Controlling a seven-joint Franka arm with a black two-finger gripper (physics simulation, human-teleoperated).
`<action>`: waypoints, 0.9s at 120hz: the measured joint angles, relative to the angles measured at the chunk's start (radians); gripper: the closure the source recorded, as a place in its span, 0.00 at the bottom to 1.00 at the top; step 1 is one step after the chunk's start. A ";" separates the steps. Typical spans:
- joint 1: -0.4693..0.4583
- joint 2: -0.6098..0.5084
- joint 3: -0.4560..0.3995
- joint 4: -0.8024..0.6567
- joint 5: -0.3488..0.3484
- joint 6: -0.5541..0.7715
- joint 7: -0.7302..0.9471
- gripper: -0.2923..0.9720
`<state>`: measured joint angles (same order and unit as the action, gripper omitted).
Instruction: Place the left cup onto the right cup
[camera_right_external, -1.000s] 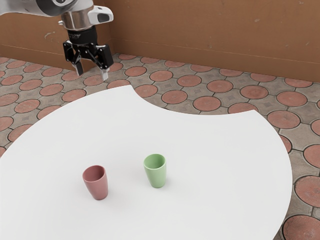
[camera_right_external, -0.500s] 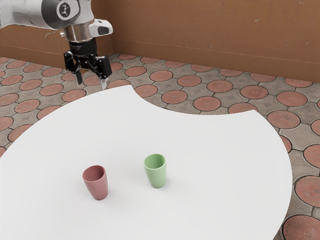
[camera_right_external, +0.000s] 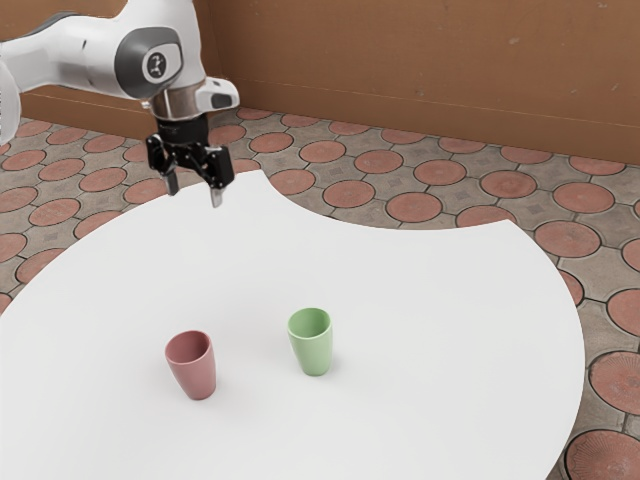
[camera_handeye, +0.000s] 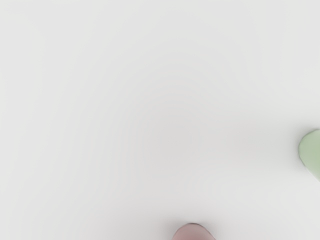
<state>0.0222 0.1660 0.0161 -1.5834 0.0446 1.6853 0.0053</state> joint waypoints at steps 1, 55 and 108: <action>0.000 0.000 0.000 -0.003 0.000 0.003 0.000 0.23; 0.010 0.023 0.002 -0.069 -0.007 0.079 -0.070 0.23; 0.024 0.022 0.025 -0.151 -0.009 0.127 -0.266 0.23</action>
<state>0.0460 0.1879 0.0413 -1.7341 0.0355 1.8122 -0.2602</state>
